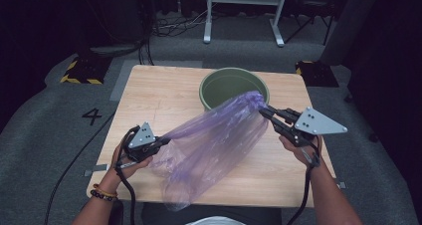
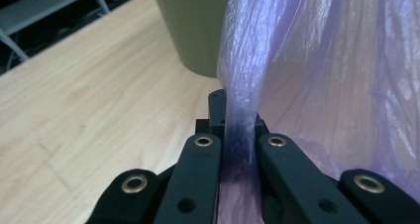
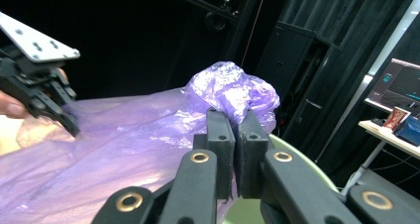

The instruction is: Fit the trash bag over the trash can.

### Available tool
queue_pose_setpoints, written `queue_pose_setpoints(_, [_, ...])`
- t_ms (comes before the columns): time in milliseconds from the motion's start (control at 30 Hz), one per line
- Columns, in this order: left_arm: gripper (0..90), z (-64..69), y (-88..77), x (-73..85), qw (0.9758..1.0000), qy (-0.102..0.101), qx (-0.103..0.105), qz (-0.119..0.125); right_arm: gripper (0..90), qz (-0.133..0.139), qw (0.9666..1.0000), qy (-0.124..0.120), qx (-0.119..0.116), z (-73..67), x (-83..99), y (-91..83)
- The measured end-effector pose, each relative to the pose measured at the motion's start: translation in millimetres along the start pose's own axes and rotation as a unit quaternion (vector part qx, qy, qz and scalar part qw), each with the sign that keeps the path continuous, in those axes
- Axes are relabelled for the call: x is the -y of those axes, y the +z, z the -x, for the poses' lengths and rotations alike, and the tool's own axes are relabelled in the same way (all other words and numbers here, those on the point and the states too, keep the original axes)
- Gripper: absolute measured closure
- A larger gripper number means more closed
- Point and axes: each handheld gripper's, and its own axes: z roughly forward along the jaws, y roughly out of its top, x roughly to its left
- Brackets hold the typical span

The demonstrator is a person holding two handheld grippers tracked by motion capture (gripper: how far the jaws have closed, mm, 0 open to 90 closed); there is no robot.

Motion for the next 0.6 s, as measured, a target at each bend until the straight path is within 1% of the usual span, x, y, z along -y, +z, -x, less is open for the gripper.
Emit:
queue_pose_setpoints(33, [89.7, 0.0, 0.0, 0.0, 1.0000, 0.000, 0.000, 0.000, 87.3, -0.006, 1.0000, -0.004, 0.003, 3.2, -1.6, 5.9])
queue_pose_setpoints(67, [89.6, -5.3, -3.1, -2.6, 0.9999, 0.000, -0.014, 0.003, 87.2, -0.011, 0.9999, -0.004, 0.005, 6.9, -2.6, 12.0])
queue_pose_setpoints(167, [89.7, -14.6, -7.2, -6.9, 0.9995, -0.007, -0.027, 0.012, 87.3, -0.017, 0.9998, 0.009, 0.007, 20.2, -4.2, 27.6])
queue_pose_setpoints(200, [89.6, -17.8, -8.6, -8.7, 0.9994, -0.007, -0.031, 0.016, 87.3, -0.021, 0.9997, 0.010, 0.010, 24.1, -5.0, 32.2])
queue_pose_setpoints(233, [89.6, -20.7, -9.9, -11.0, 0.9992, -0.006, -0.035, 0.017, 87.4, -0.023, 0.9996, 0.016, 0.010, 28.4, -5.8, 36.5])
queue_pose_setpoints(267, [89.6, -20.7, -9.9, -11.0, 0.9992, -0.006, -0.035, 0.017, 87.4, -0.023, 0.9996, 0.016, 0.010, 28.4, -5.8, 36.5])
queue_pose_setpoints(300, [89.6, -25.4, -12.9, -16.2, 0.9987, -0.003, -0.045, 0.022, 87.4, -0.031, 0.9991, 0.024, 0.014, 36.0, -7.1, 44.9])
queue_pose_setpoints(367, [89.6, -30.2, -15.1, -21.7, 0.9983, -0.003, -0.051, 0.027, 87.3, -0.047, 0.9983, 0.028, 0.019, 42.4, -7.0, 52.8])
queue_pose_setpoints(400, [89.6, -30.2, -15.1, -21.7, 0.9983, -0.003, -0.051, 0.027, 87.3, -0.047, 0.9983, 0.028, 0.019, 42.4, -7.0, 52.8])
queue_pose_setpoints(433, [89.6, -33.2, -15.5, -25.3, 0.9980, 0.000, -0.058, 0.026, 87.3, -0.054, 0.9977, 0.038, 0.017, 46.1, -5.8, 56.7])
queue_pose_setpoints(467, [89.6, -35.2, -15.3, -27.6, 0.9977, -0.002, -0.061, 0.029, 87.3, -0.064, 0.9968, 0.046, 0.018, 50.0, -3.6, 61.6])
queue_pose_setpoints(500, [89.6, -37.7, -14.9, -30.0, 0.9977, -0.003, -0.060, 0.030, 87.3, -0.073, 0.9961, 0.045, 0.023, 52.0, -1.6, 65.3])
queue_pose_setpoints(533, [89.5, -40.0, -13.3, -33.4, 0.9976, -0.008, -0.059, 0.035, 87.3, -0.089, 0.9942, 0.054, 0.026, 56.1, 3.3, 71.5])
queue_pose_setpoints(567, [89.0, -40.9, -12.0, -35.3, 0.9976, -0.008, -0.059, 0.035, 87.3, -0.098, 0.9931, 0.057, 0.030, 57.7, 6.3, 74.7])
queue_pose_setpoints(600, [85.6, -40.9, -12.0, -35.3, 0.9976, -0.008, -0.059, 0.035, 87.3, -0.098, 0.9931, 0.057, 0.030, 57.7, 6.3, 74.7])
